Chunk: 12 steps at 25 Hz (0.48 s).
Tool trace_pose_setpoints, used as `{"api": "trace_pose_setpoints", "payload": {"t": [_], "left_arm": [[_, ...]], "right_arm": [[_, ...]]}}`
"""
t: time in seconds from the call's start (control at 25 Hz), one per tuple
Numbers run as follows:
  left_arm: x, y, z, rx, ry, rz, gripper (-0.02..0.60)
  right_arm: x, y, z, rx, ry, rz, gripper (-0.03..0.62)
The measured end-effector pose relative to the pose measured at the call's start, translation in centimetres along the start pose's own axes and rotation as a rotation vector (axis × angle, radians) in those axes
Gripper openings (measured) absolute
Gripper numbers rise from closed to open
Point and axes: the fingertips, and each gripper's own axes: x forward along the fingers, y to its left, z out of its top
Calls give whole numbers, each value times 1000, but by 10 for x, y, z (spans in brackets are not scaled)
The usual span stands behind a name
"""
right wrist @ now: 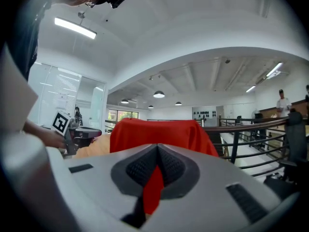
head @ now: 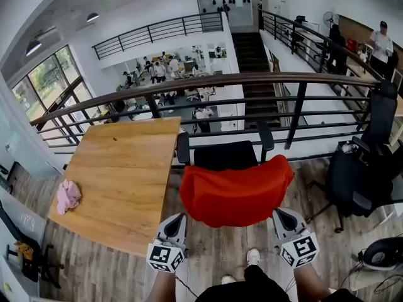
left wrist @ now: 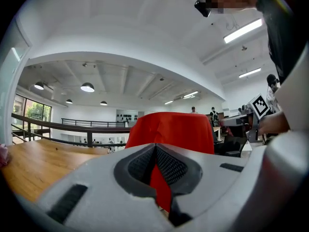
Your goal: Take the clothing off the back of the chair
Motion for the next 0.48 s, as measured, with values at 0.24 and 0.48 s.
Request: {"api": "trace_pose_setpoints", "payload": {"t": [0.24,0.48], "left_arm": [[34,15,9,34,13,2,17],[67,22,8,4,19,-2,77]], "right_arm": [[1,-54,2,13,7,-98,6],[12,-96,-8,36,55,-111,66]]}}
